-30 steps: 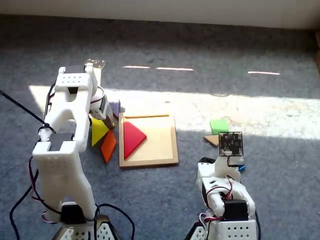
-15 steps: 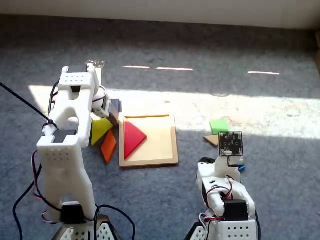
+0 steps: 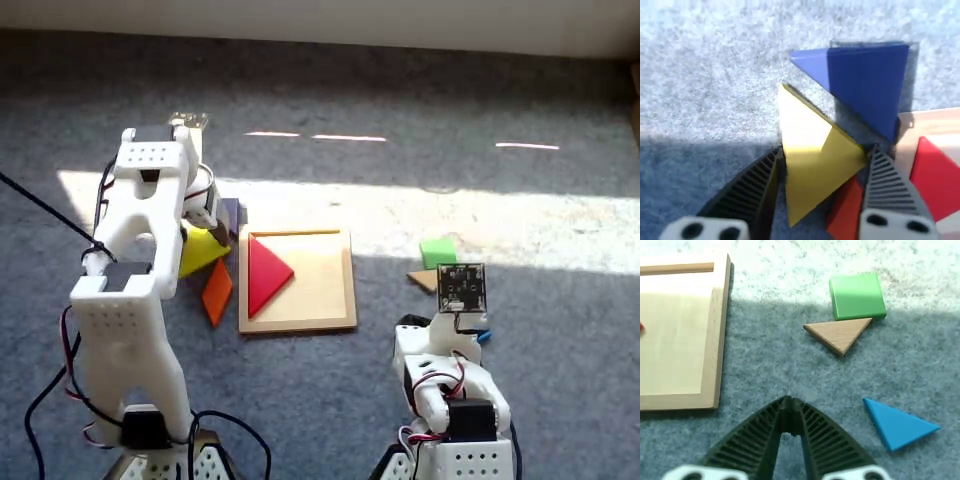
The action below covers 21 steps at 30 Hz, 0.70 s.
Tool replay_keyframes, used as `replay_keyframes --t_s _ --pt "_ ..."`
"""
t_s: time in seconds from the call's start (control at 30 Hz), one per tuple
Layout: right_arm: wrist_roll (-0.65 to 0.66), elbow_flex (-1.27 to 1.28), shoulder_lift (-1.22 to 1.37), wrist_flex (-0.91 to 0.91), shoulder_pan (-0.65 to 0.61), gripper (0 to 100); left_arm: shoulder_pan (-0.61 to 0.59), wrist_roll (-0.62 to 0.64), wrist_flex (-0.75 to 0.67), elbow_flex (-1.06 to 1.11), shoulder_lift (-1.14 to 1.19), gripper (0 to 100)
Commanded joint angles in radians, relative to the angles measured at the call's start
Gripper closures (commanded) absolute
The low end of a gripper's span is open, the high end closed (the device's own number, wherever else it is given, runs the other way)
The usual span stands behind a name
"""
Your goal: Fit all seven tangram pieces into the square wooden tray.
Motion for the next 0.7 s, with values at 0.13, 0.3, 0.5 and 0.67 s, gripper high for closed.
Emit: replay_keyframes --t_s 0.13,0.3,0.5,0.67 --pt "0.008 0.153 -0.004 0.001 0.010 99.2 0.021 -0.002 0.012 -0.004 -0.019 82" --pt "0.008 0.153 -0.004 -0.002 0.024 99.2 0.025 -0.006 0.061 -0.016 -0.127 80" --pt "0.008 0.153 -0.004 -0.004 0.038 99.2 0.016 -0.044 0.114 -0.018 -0.257 71" --pt "0.008 0.153 -0.004 -0.004 0.039 99.2 0.024 -0.091 0.127 -0.001 -0.274 71"
